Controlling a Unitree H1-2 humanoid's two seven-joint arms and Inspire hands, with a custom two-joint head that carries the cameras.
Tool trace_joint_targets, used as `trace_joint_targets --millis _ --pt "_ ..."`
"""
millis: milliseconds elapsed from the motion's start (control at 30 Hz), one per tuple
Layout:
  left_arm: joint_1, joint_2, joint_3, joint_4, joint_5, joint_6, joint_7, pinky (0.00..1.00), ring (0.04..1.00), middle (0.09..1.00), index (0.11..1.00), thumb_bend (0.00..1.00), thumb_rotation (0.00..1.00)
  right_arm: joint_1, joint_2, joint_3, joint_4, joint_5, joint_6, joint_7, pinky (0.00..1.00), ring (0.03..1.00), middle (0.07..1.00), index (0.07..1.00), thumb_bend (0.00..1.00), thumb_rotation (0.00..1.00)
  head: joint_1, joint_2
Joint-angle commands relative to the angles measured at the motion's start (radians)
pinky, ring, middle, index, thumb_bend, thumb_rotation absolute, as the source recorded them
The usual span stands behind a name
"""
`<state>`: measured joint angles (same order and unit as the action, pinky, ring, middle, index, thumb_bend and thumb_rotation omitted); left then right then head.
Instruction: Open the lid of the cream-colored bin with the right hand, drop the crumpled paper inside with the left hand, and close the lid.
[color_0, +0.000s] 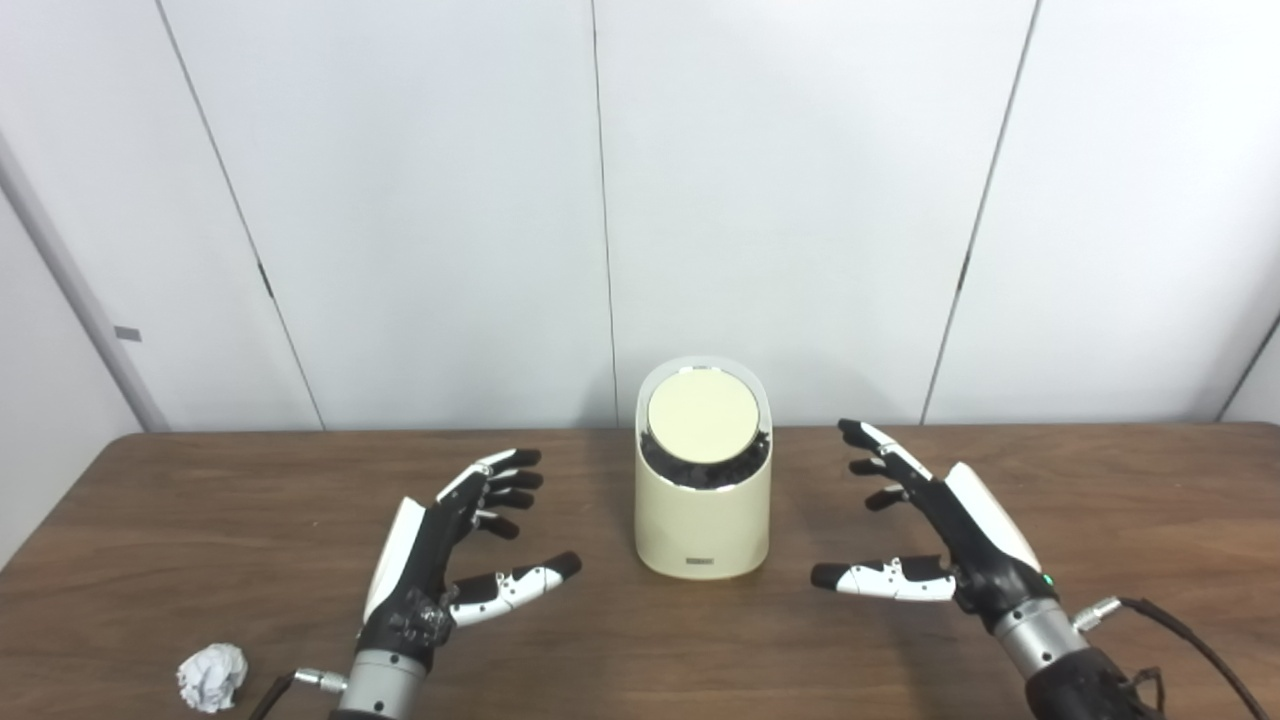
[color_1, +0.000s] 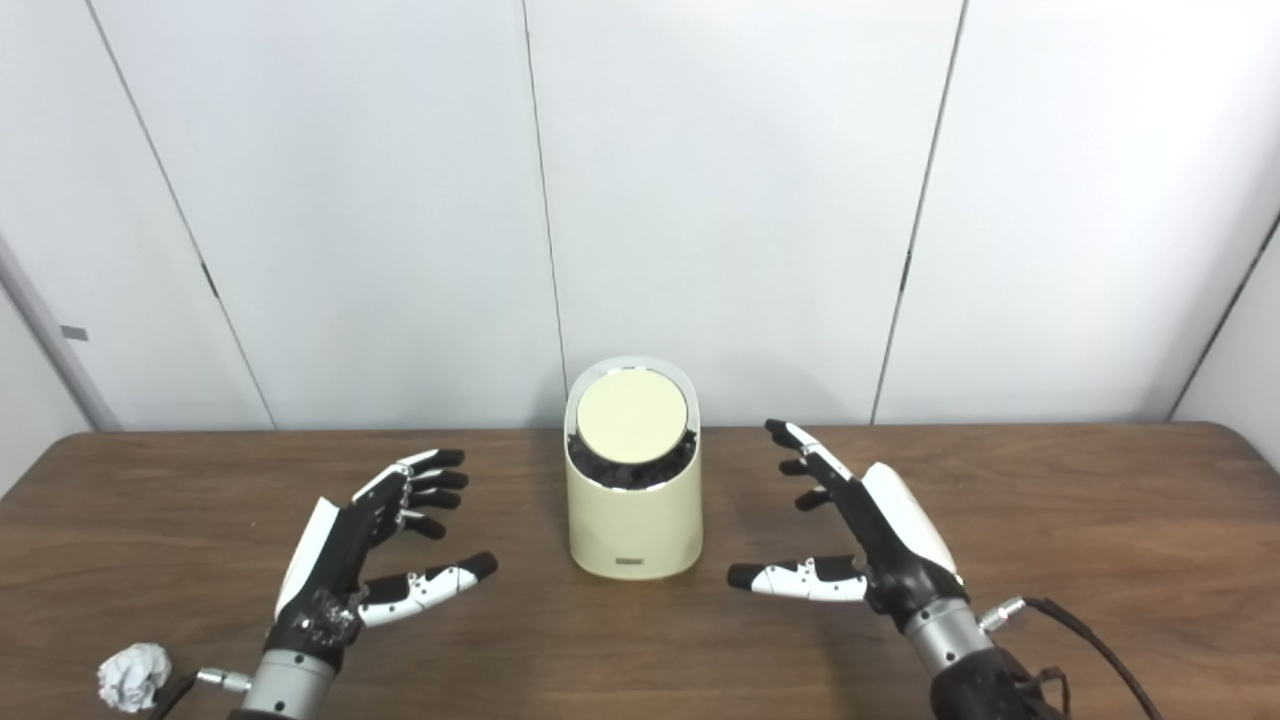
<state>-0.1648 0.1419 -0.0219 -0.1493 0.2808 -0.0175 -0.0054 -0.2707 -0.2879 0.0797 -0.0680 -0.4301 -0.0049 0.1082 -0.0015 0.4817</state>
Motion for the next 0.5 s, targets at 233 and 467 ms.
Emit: trace_joint_targets --millis 233,467 --pt "-0.035 0.009 0.007 -0.036 0.002 -0.022 0.01 0.6 0.708 0.746 0.8 0.77 0.18 -0.043 -0.003 -0.003 -0.025 0.001 -0.033 -0.024 0.66 0.832 0.907 0.925 0.79 0.46 0.001 0.001" --pt "-0.033 0.01 0.006 -0.034 -0.009 -0.031 0.006 0.6 0.71 0.75 0.802 0.76 0.17 -0.039 -0.002 0.0 -0.041 -0.004 -0.025 -0.02 0.66 0.831 0.911 0.926 0.78 0.43 0.001 0.001"
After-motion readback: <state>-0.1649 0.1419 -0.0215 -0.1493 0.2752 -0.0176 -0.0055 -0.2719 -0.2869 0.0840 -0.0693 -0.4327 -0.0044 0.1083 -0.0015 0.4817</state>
